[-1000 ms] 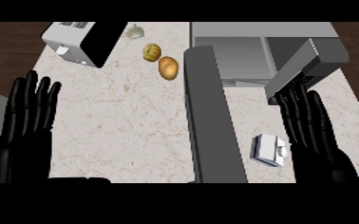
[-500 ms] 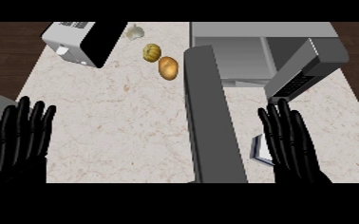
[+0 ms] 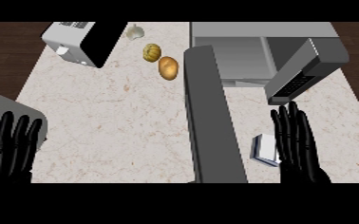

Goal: Pick up the milk, place it into the microwave and close the microwave

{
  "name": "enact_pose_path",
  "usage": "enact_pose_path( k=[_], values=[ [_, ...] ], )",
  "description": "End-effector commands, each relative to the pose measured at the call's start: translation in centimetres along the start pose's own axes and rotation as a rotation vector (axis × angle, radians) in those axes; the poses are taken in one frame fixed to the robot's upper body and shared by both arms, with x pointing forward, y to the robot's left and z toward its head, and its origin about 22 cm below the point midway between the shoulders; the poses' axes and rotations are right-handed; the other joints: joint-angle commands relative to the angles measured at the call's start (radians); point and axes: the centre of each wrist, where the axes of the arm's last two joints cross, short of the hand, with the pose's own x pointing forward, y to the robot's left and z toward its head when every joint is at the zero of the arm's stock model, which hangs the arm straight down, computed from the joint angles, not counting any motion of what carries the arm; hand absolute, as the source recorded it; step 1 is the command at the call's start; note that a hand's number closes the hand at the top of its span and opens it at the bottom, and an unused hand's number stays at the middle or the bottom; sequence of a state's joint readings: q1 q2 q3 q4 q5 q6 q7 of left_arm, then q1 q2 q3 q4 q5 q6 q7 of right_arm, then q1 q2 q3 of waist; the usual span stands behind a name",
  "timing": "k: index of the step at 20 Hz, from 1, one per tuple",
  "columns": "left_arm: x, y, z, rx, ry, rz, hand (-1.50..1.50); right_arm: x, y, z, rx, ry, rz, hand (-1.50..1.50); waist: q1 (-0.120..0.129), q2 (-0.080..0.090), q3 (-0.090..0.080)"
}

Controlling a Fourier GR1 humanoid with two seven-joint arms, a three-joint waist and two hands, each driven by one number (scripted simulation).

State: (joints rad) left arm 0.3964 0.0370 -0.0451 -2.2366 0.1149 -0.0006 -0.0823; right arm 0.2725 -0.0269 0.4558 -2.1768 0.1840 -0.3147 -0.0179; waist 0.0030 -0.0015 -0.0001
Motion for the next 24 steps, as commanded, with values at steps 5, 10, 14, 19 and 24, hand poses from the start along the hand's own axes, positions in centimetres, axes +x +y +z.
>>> enact_pose_path(
  k=[5, 10, 14, 19, 24],
  values=[
    [0.4, 0.7, 3.5, -0.025, -0.001, -0.003, -1.5, -4.8, -0.7, 0.7, -0.086, 0.079, 0.01, -1.5, 0.006, -0.001, 0.0],
    [0.7, 1.2, 3.4, -0.004, 0.018, 0.002, -1.5, -6.8, -4.7, 1.1, -0.148, 0.097, 0.045, -1.5, 0.002, 0.0, 0.001],
    [0.2, 2.1, 3.9, 0.0, 0.023, -0.003, -1.5, -6.7, -6.8, 3.2, -0.159, 0.133, 0.073, -1.5, -0.002, -0.001, 0.0],
    [0.8, 1.5, 3.0, -0.004, -0.005, -0.013, -1.5, -10.0, -7.2, 4.1, -0.179, 0.127, 0.09, -1.5, -0.002, 0.0, 0.0],
    [-0.7, 1.4, 4.6, -0.013, -0.003, 0.013, -1.5, -12.6, -8.8, 6.8, -0.181, 0.169, 0.079, -1.5, 0.0, 0.0, 0.0]
  ],
)
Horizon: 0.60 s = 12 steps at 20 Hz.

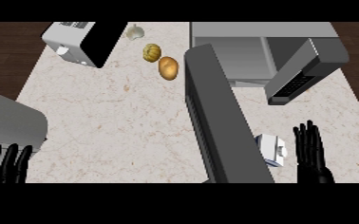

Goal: Pick up the milk, place it into the microwave and close the microwave

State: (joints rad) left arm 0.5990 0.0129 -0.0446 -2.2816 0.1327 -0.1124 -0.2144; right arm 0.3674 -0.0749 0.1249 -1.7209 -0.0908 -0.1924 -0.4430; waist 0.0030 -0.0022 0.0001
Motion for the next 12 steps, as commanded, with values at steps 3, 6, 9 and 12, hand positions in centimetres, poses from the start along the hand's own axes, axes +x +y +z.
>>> enact_pose_path(
  k=[3, 6, 9, 12],
  values=[
    [-0.1, -1.0, -0.2, 0.008, -0.009, -0.002, -1.5, -4.0, -1.8, 0.9, -0.003, 0.021, 0.009, -1.5, 0.001, 0.001, 0.0],
    [-0.2, -1.3, 0.6, -0.006, 0.019, 0.019, -1.5, -3.0, -2.5, -0.5, 0.018, 0.016, 0.022, -1.5, 0.002, 0.001, 0.0],
    [-0.4, -0.8, 1.1, -0.015, 0.0, 0.006, -1.5, -5.2, -2.9, -0.2, 0.048, 0.006, 0.026, -1.5, 0.004, 0.001, 0.0],
    [-1.1, -0.9, 1.5, -0.012, 0.003, 0.016, -1.5, -6.4, -2.4, 0.2, 0.068, -0.015, 0.045, -1.5, 0.004, 0.001, 0.0]
  ],
)
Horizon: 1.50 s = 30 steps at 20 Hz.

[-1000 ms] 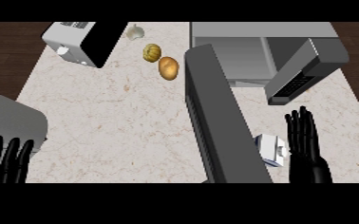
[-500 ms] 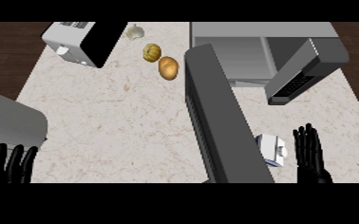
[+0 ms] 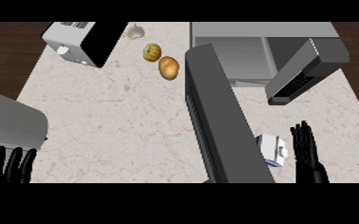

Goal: Pick up the milk, place it into the microwave and close the microwave

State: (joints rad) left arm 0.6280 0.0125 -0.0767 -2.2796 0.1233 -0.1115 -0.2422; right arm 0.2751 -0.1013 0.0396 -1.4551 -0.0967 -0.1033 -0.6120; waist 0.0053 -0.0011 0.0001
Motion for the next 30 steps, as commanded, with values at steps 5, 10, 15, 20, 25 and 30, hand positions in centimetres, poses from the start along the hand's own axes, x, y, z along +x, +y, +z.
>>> enact_pose_path(
  k=[5, 10, 15, 20, 25, 30],
  values=[
    [0.6, 1.0, 1.2, -0.009, -0.012, -0.003, -1.5, -3.2, 2.1, -0.4, -0.007, -0.018, 0.028, -1.5, 0.005, 0.0, 0.0],
    [2.0, 0.6, 0.9, 0.011, 0.011, -0.019, -1.5, -3.6, -0.8, -0.9, -0.077, 0.045, 0.081, -1.5, 0.002, -0.001, 0.0],
    [-0.6, 0.7, 1.4, 0.009, 0.004, -0.006, -1.5, -6.8, 0.1, -1.5, -0.126, 0.077, 0.18, -1.5, 0.006, 0.0, 0.0],
    [0.2, 1.3, 0.7, -0.022, -0.004, 0.006, -1.5, -8.3, -3.6, -2.2, -0.118, 0.093, 0.16, -1.5, 0.005, 0.001, 0.0],
    [1.4, 0.1, 0.3, -0.006, 0.003, 0.013, -1.5, -9.0, -4.3, 1.1, 0.126, 0.104, -0.108, -1.5, 0.011, 0.001, 0.002],
    [-0.3, 0.7, -0.8, -0.005, 0.003, 0.018, -1.5, -9.1, -2.4, -1.4, 0.234, -0.007, -0.269, 1.5, 0.003, 0.003, 0.001]
  ],
)
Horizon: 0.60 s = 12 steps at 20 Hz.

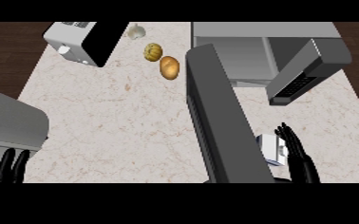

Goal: Pick up the milk, place it into the microwave and close the microwave

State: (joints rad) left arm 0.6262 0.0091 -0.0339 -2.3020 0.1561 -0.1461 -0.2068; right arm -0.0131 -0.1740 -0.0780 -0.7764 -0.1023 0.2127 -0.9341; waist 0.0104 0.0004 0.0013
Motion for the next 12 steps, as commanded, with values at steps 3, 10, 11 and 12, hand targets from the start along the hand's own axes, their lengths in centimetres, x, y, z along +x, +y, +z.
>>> enact_pose_path(
  k=[3, 10, 11, 12],
  values=[
    [-0.2, 0.4, 0.3, 0.018, 0.019, 0.018, -1.5, -0.3, 1.3, -1.2, 0.018, -0.135, 0.006, 1.5, -0.003, -0.002, -0.001],
    [1.0, 0.1, 1.2, 0.015, 0.005, 0.012, -1.5, 0.4, 4.8, -1.8, -0.14, -0.219, 0.051, 1.5, -0.005, -0.004, -0.002],
    [-0.4, 2.7, 0.8, 0.022, -0.001, 0.011, -1.5, 2.6, 3.9, -2.8, -0.125, -0.203, 0.056, 1.5, -0.011, -0.004, -0.003],
    [0.3, 1.6, -0.2, -0.01, 0.013, 0.02, -1.5, 2.4, 3.2, -2.0, -0.077, -0.239, 0.059, 1.5, -0.011, -0.003, -0.002]
  ],
)
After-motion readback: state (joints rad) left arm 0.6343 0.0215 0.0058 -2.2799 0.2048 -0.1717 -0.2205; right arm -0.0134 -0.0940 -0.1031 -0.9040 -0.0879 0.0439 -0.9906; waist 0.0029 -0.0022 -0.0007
